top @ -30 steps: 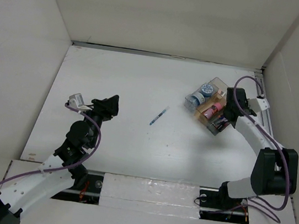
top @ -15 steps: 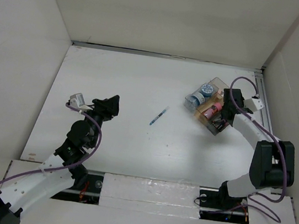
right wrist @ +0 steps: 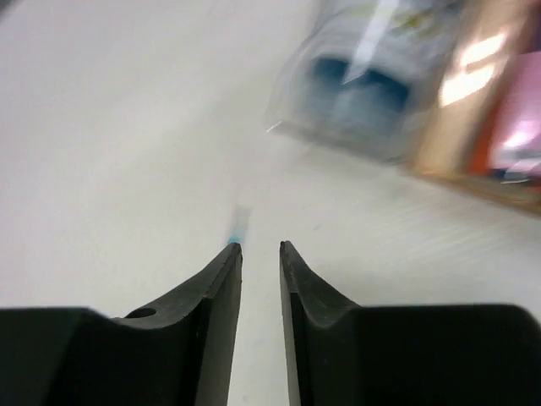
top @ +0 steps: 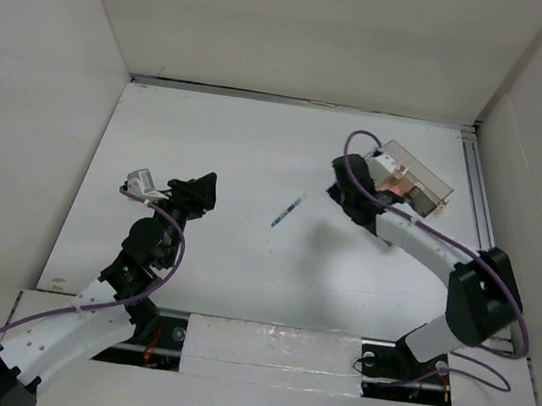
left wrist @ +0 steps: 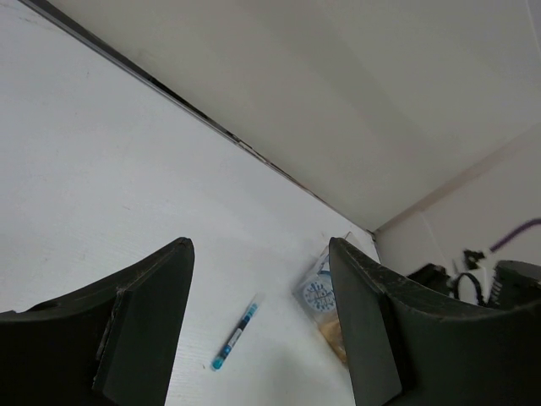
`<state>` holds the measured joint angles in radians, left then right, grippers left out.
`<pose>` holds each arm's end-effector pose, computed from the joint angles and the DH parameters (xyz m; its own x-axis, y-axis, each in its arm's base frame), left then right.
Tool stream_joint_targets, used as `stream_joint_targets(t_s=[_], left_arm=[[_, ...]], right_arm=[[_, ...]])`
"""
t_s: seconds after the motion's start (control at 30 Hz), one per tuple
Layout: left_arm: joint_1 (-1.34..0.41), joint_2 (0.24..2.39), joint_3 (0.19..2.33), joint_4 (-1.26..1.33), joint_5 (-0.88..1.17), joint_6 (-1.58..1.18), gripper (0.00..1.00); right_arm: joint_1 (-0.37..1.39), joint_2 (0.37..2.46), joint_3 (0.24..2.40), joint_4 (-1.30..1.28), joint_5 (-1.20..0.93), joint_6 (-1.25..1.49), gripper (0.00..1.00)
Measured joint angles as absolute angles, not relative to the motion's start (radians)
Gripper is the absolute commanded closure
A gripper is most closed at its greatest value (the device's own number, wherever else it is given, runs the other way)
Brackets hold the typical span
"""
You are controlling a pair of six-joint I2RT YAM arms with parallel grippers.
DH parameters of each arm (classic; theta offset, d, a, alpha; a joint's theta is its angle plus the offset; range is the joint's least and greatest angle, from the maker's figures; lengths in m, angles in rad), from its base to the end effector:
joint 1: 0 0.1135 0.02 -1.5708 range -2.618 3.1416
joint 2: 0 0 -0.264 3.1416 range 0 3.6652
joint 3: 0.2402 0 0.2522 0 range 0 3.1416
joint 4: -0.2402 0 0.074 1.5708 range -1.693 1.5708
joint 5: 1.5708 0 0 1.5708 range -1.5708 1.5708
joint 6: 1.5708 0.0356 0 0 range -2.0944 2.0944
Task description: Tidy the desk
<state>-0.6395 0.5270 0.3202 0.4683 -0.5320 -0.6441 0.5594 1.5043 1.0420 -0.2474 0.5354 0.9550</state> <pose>0.1271 -0.0720 0.2818 0.0931 -0.7142 -0.6937 0.2214 0.6942 -0.6849 0.2875 0.1586 0.2532 -0.4238 0.5630 -0.7095 0.3767 0.8220 0.4272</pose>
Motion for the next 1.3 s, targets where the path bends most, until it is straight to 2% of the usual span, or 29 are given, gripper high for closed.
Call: stream_joint_targets(t_s=[0.1, 0.2, 0.33, 0.57, 0.77, 0.83, 0.97, 1.03, 1.07, 1.17, 1.3], left_arm=[[-0.64, 0.527, 0.32, 0.468, -0.534, -0.644, 0.39], [-0.64, 0.527, 0.32, 0.468, -0.534, -0.644, 0.39], [-0.64, 0.525, 0.32, 0.467, -0.535, -0.644, 0.39], [-0.64, 0.525, 0.32, 0.468, -0.533, -0.644, 0.39], [-0.64, 0.527, 0.32, 0.468, -0.531, -0.644, 0.39], [-0.64, 0.527, 0.32, 0.468, -0.531, -0.644, 0.39], [-0.64, 0.529, 0.32, 0.471, -0.531, -0.644, 0.39], [-0.64, 0.531, 0.32, 0.471, -0.53, -0.644, 0.39], [-0.64, 0.531, 0.32, 0.472, -0.531, -0.644, 0.39], [-0.64, 0.531, 0.32, 0.472, -0.531, -0.644, 0.39], [-0.64, 0.535, 0.32, 0.473, -0.531, -0.644, 0.39]], right_arm=[[0.686, 1.677, 1.175, -0.265, 0.525, 0.957, 0.5], [0.788, 1.813, 1.262, -0.269, 0.511, 0.96, 0.45], [0.863, 1.918, 1.311, -0.301, 0.493, 0.982, 0.45], [0.825, 1.946, 1.312, -0.337, 0.511, 1.019, 0.49], [0.76, 1.971, 1.319, -0.336, 0.517, 1.016, 0.55], [0.754, 1.998, 1.331, -0.333, 0.525, 1.011, 0.64], [0.755, 2.02, 1.356, -0.327, 0.523, 1.0, 0.73], [0.755, 2.026, 1.363, -0.327, 0.522, 0.998, 0.81], [0.755, 2.027, 1.363, -0.327, 0.522, 0.998, 0.89], [0.755, 2.025, 1.358, -0.32, 0.524, 0.999, 0.98], [0.754, 1.989, 1.311, -0.303, 0.523, 1.001, 1.0]])
